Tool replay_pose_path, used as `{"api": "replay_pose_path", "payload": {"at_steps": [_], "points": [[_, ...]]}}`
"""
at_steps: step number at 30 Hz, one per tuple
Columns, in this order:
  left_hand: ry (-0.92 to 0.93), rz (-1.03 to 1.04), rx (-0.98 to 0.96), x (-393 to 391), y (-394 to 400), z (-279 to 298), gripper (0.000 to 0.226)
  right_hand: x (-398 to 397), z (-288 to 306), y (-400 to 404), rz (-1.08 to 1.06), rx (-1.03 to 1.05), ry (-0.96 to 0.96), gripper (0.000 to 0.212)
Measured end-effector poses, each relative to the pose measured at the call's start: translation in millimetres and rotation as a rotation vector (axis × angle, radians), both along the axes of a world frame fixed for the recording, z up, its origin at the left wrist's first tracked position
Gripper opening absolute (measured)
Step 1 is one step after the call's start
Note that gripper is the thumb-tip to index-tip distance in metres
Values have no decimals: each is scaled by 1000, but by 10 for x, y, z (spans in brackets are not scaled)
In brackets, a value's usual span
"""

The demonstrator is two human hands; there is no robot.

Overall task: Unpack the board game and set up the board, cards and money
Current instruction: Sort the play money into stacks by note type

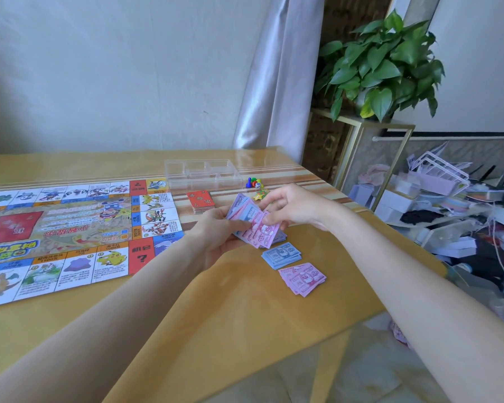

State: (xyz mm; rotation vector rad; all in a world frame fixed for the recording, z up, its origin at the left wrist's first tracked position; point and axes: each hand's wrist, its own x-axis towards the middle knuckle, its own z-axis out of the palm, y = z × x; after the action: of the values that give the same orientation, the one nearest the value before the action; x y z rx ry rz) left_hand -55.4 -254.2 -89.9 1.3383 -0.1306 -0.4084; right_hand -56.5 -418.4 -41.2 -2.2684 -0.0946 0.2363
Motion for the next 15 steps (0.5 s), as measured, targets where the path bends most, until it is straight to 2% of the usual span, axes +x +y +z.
{"api": "replay_pose_path", "payload": {"at_steps": [7,15], "points": [[16,-27,-22,-95,-22,4,18,-176,-18,-64,-8,-14,-26,31],[36,-9,-13,-178,-54,45,28,-228,-74,-9,-54,-27,-136,25]]}}
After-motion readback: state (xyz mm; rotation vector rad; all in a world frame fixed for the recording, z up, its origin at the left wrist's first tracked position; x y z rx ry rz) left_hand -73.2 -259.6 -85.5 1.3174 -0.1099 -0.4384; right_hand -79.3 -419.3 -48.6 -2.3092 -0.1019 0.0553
